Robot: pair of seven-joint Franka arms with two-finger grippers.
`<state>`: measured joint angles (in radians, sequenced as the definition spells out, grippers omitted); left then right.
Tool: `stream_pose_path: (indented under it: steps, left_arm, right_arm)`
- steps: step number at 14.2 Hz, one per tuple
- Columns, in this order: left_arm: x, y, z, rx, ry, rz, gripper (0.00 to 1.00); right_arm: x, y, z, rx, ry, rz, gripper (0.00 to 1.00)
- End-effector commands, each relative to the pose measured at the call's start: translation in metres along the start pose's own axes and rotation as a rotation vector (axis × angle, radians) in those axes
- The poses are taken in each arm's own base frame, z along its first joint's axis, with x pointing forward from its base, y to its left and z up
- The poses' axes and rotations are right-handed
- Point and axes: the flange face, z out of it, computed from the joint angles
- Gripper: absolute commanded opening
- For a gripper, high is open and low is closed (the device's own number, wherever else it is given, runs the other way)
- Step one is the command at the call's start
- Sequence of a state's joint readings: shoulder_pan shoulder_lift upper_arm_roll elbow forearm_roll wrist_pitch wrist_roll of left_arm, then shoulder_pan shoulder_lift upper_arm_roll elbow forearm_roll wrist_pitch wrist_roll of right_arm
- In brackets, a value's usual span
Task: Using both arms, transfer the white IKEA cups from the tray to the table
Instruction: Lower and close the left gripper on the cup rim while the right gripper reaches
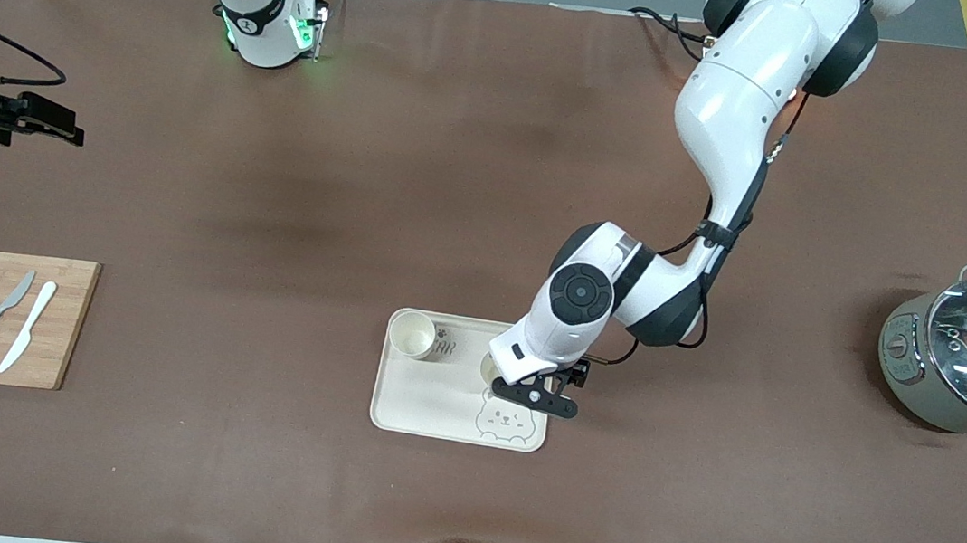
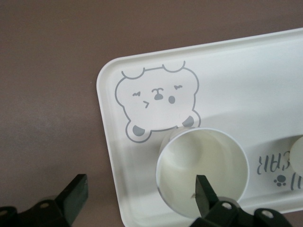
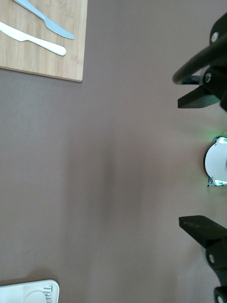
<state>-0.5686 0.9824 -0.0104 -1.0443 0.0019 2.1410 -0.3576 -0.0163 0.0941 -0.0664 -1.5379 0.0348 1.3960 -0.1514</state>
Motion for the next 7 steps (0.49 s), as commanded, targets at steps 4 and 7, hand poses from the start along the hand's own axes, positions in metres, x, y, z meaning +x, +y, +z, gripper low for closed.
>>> stream_pose_path:
  steps: [4, 7]
  left_arm:
    - [0.006, 0.003, 0.016, -0.014, 0.046, -0.016, 1.00]
    - [0.005, 0.009, 0.020, -0.020, 0.061, -0.009, 1.00]
  right_arm:
    - [0.015, 0.008, 0.018, 0.013, -0.045, 0.026, 1.00]
    - [0.023, -0.001, 0.042, 0.042, -0.089, 0.031, 1.00]
